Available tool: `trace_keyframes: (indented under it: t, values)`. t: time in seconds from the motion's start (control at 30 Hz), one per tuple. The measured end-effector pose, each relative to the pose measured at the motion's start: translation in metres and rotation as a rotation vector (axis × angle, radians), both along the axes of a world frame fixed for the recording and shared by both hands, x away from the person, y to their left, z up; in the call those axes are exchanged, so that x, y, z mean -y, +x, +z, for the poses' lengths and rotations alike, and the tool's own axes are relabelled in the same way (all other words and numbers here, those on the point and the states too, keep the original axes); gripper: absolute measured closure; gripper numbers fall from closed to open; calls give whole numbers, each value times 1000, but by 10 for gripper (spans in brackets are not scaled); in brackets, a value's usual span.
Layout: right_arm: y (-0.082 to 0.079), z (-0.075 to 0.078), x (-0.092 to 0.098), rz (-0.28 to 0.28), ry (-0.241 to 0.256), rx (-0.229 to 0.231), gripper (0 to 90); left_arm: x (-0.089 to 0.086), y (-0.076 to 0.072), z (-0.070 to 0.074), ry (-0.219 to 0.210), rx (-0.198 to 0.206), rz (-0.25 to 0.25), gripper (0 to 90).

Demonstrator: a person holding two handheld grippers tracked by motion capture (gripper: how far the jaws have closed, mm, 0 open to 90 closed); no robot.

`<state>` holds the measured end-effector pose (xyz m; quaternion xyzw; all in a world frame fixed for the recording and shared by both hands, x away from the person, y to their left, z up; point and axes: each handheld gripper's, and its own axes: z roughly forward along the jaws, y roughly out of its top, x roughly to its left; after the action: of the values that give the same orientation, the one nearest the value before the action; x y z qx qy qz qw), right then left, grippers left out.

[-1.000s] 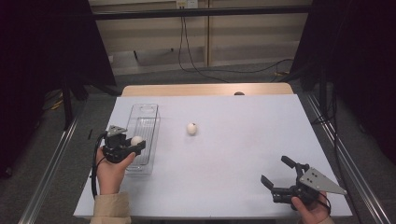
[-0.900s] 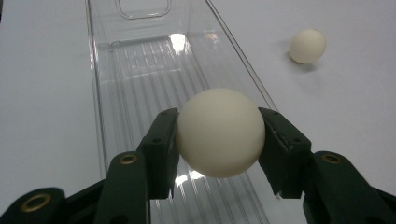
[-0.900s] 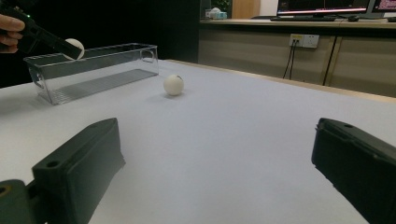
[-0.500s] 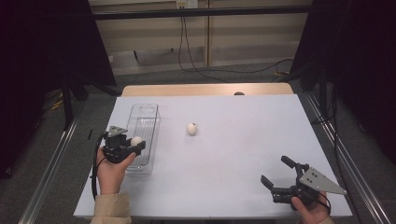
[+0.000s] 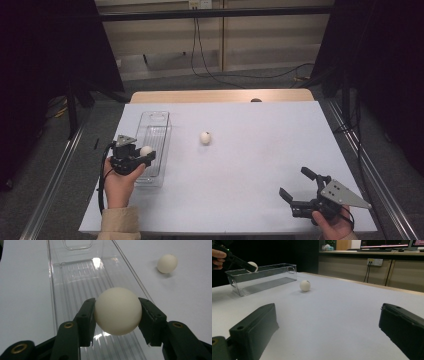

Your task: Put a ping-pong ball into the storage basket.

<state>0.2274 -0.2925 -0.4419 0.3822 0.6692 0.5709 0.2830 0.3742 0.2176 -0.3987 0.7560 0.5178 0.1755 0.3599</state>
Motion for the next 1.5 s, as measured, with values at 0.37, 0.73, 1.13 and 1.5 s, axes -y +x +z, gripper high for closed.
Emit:
trace_keyframes:
  t: [0.37,0.73,1.13,1.5]
  values:
    - [0,0,0,1,3,-1,10,0,-1,2,-4,18,4,464]
    - [0,0,0,0,2,-1,11,6,-2,9,-22,35,-20,375]
    - [0,0,0,0,2,-1,11,14,-3,14,-39,43,-44,300]
    - [0,0,0,0,2,-1,11,20,-4,16,-55,41,-71,257]
